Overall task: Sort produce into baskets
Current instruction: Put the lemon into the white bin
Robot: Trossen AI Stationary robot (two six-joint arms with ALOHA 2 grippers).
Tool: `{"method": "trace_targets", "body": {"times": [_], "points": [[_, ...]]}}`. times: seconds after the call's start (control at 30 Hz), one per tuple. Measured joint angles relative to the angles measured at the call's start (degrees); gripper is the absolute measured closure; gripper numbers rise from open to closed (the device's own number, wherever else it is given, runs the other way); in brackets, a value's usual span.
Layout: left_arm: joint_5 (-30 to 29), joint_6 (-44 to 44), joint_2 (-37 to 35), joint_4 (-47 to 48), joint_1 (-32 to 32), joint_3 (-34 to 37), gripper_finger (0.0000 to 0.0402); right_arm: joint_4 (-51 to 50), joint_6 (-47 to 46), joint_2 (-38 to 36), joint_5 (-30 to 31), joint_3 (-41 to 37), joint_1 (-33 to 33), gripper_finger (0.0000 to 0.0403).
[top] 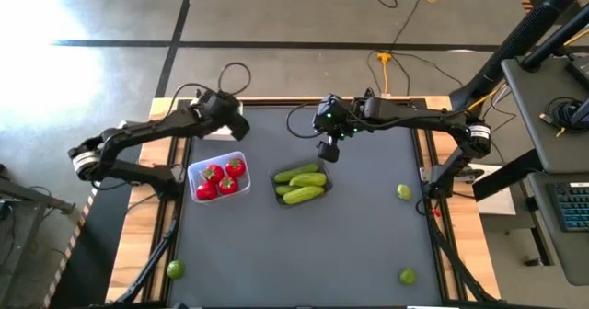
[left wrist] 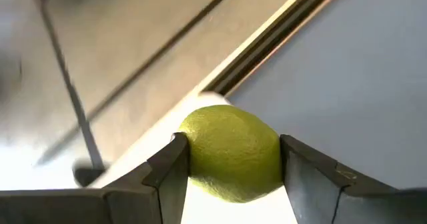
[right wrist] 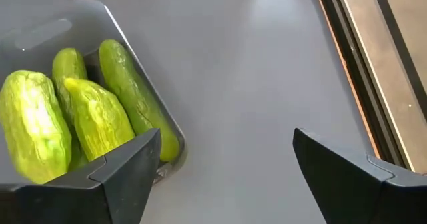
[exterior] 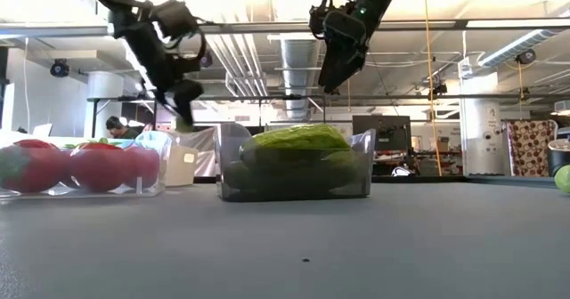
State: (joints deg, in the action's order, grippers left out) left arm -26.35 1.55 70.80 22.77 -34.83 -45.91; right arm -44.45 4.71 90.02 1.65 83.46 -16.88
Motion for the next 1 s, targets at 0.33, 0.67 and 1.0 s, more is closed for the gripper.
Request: {"method": "trace_targets", "body": {"times": [0.33,0.67,1.0], "points": [[11.1,-2.4,7.2,2.2,-15.4,0.3,0.0219,-7.9,-3.3,-0.2,-0.2,0.3,0.0,0.0069],[11.7,-3.7,19.1,13.8,-21.7,-6.7,0.0204,-21.7,-12.3,-0.8,-0.2,0.3,1.2,0.0074],[8.5,-3.4,20.2,16.2,-20.2,-8.3,0.0154,-30.9,-19.2,-3.3,0.0,-0.4,2.0,0.0075]]}}
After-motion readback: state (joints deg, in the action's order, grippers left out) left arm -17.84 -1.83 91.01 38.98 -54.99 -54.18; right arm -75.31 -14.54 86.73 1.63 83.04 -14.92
